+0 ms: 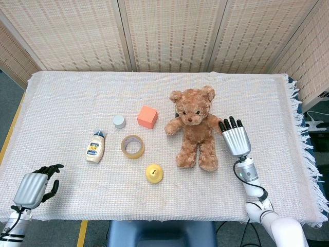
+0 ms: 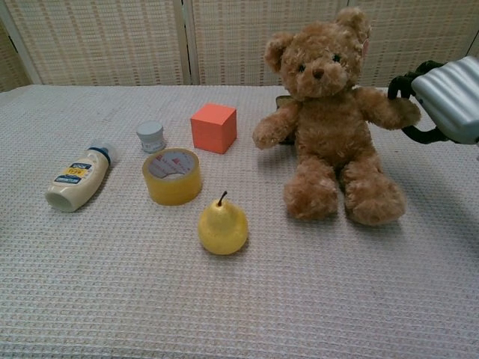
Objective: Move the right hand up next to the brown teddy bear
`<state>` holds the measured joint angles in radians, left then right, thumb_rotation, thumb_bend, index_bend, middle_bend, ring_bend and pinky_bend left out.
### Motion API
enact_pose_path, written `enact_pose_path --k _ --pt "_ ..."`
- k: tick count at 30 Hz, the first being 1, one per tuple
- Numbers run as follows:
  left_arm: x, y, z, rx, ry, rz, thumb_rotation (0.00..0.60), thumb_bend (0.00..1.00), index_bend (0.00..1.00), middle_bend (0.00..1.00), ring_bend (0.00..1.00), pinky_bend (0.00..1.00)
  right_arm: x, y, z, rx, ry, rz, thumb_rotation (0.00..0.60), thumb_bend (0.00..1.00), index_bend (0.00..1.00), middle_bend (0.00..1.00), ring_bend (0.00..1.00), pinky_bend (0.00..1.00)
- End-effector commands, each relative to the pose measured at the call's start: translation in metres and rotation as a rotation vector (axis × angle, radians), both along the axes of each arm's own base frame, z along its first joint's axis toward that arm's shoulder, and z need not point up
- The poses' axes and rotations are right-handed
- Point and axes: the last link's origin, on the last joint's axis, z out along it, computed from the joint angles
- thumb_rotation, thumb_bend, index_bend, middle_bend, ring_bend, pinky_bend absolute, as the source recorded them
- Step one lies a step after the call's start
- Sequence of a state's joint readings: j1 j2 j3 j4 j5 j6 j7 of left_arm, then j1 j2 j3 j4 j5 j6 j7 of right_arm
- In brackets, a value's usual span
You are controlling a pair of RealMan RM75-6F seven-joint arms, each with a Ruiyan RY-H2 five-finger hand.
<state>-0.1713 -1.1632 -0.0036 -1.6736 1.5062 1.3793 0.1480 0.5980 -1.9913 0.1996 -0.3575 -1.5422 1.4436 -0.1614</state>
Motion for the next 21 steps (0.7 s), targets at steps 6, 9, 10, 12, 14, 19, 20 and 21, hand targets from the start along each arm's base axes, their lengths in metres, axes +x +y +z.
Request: enact_pose_path --k 6,9,10,12,14,19,20,21 --pt "0.001 -0.001 -0.001 -0.005 0.003 -0.003 0.6 0.54 0.27 0.37 0.36 0.55 0.001 -0.008 0.007 -0.045 0.029 0.002 0.6 0.18 0.47 0.48 0.38 0.59" --pt "0.001 -0.001 -0.002 -0.009 0.01 -0.005 0.6 0.54 0.27 0.37 0.36 0.55 0.003 -0.011 0.011 -0.067 0.032 0.009 0.6 0.18 0.51 0.5 0.39 0.6" --pt "0.001 -0.001 -0.002 -0.012 0.008 -0.003 0.6 0.54 0.27 0.37 0.36 0.55 0.005 -0.012 0.012 -0.075 0.025 0.014 0.6 0.18 0.52 0.5 0.4 0.61" --pt "0.001 -0.001 -0.002 -0.014 0.005 -0.002 0.6 0.54 0.27 0.37 0.36 0.55 0.007 -0.013 0.015 -0.086 0.009 0.022 0.6 0.18 0.53 0.5 0.4 0.61" --pt "0.001 -0.001 -0.002 -0.013 0.006 -0.004 0.6 0.54 0.27 0.37 0.36 0.55 0.008 -0.013 0.016 -0.089 -0.003 0.026 0.6 0.18 0.54 0.5 0.4 0.61" --pt "0.001 -0.001 -0.002 -0.013 0.009 -0.006 0.6 0.54 0.27 0.37 0.36 0.56 0.007 -0.012 0.016 -0.084 -0.006 0.026 0.6 0.18 0.54 0.5 0.4 0.61" --pt "0.002 -0.001 -0.002 -0.013 0.003 -0.005 0.6 0.54 0.27 0.37 0.36 0.56 0.001 -0.01 0.012 -0.061 -0.002 0.003 0.6 0.18 0.54 0.5 0.4 0.61" --pt "0.002 -0.001 -0.002 -0.012 0.002 -0.007 0.6 0.54 0.27 0.37 0.36 0.56 -0.003 -0.008 0.01 -0.043 0.002 -0.013 0.6 0.18 0.54 0.5 0.4 0.61"
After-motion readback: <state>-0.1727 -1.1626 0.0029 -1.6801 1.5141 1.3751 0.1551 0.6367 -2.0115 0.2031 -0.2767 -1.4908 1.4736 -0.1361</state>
